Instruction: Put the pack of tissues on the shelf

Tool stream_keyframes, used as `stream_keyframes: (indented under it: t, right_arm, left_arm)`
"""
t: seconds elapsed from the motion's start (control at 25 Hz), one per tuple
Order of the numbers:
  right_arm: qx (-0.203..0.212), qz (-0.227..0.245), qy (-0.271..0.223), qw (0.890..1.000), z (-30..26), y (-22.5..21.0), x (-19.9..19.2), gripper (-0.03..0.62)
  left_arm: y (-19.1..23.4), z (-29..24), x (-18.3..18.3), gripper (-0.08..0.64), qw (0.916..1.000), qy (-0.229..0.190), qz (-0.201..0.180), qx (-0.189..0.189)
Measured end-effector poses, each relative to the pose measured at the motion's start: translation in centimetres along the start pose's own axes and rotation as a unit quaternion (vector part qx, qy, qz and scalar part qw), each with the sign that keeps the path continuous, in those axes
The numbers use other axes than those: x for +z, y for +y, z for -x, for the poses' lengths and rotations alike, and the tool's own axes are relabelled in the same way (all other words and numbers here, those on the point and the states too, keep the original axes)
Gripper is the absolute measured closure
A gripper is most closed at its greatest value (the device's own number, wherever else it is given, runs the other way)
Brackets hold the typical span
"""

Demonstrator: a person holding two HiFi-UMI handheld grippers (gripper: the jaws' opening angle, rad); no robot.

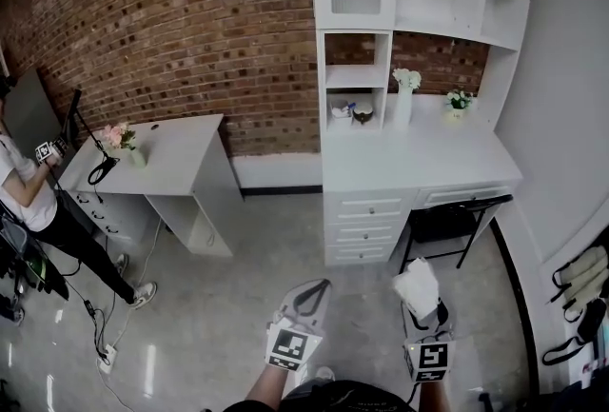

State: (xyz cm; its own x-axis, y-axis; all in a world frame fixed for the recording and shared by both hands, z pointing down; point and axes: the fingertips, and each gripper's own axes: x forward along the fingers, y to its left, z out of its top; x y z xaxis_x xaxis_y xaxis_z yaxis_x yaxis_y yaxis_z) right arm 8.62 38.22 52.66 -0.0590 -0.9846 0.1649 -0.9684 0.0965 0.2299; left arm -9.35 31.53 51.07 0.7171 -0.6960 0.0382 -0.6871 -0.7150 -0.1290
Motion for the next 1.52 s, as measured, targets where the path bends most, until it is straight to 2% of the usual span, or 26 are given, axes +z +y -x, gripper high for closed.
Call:
stream_keyframes:
  t: [0.36, 0.8, 1.04, 1.2, 1.28, 1.52]
  right_arm:
    - [0.004, -0.006, 0.022, 1.0, -3.5, 1.0, -0.4, 0.327]
    - [0.018, -0.003, 0.001, 1.0, -6.9, 1.7, 1.4, 0.327]
    - [0.023, 0.003, 0.011, 1.0, -9.3, 0.5, 0.9, 0.327]
    - [0.029, 0.005, -0.001, 1.0, -11.3, 0.1, 1.4, 0.327]
    - [0.034, 0.006, -0.003, 0.999, -12.4, -0.3, 1.5, 0.327]
    - [0.04, 0.007, 0.003, 0.999, -15.9, -2.6, 1.1, 0.327]
  left_arm:
    - [2.8, -1.7, -0.7, 0.549, 1.0, 0.003, 0.008, -0.003]
    - [5.1, -2.5, -1.5, 0.549, 0.9995, 0.006, 0.03, 0.007]
    - [6.2, -3.8, -1.9, 0.549, 0.9994, 0.012, 0.03, 0.015]
    - [7.7, -4.9, -2.1, 0.549, 0.9986, 0.009, 0.042, 0.031]
    - [8.3, -5.8, -2.2, 0.549, 0.9979, 0.006, 0.052, 0.039]
    - [9.0, -9.2, -2.1, 0.549, 0.9976, 0.01, 0.052, 0.044]
